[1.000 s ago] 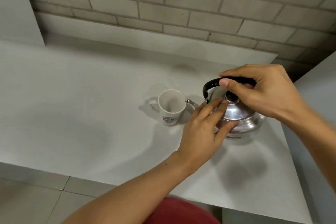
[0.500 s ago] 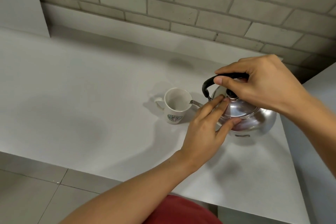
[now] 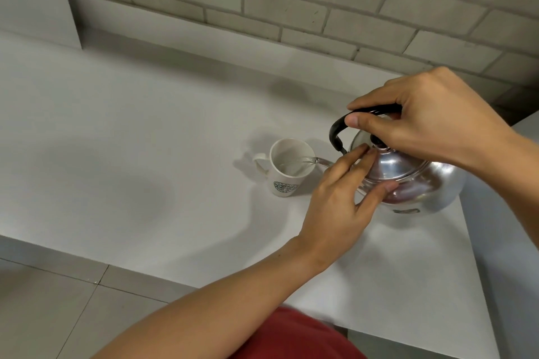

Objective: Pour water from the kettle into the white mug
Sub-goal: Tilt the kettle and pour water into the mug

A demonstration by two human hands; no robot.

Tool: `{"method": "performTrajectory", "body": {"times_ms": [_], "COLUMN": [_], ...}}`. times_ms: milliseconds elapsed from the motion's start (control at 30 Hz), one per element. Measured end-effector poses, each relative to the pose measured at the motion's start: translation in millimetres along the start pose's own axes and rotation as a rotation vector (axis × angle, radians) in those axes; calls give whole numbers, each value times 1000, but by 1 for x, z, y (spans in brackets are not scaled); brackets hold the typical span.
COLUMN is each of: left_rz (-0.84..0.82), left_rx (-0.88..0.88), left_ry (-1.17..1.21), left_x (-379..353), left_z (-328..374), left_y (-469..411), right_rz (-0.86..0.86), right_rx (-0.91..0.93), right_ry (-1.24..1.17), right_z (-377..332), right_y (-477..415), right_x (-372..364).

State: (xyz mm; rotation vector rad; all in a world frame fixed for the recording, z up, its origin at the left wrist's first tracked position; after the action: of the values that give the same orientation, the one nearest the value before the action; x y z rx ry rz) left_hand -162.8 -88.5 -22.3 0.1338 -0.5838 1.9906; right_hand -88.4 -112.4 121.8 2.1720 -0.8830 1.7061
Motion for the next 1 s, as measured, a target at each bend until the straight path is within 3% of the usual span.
{"method": "performTrajectory", "body": {"times_ms": [1000], "left_rz": [63], "left_rx": [-1], "left_ry": [24], "left_x": [5], "left_z": [-2], "left_y": [-6], "right_rz": [-44], "right_rx": [40], "right_ry": [55], "right_z": [-12], "right_y": [-17], "right_x": [-3]}}
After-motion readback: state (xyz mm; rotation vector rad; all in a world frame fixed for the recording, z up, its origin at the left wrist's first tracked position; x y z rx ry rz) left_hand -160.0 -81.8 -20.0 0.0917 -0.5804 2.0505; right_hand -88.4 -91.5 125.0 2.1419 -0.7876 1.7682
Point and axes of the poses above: each hand's wrist, its own y-axis away from the middle knuckle, its own x-axis out of the back of the hand, z = x × y, the point moved 10 cm from there along -y, towards the middle knuckle, and after that the axes turned 8 degrees about -y, right-handed, at the moved point
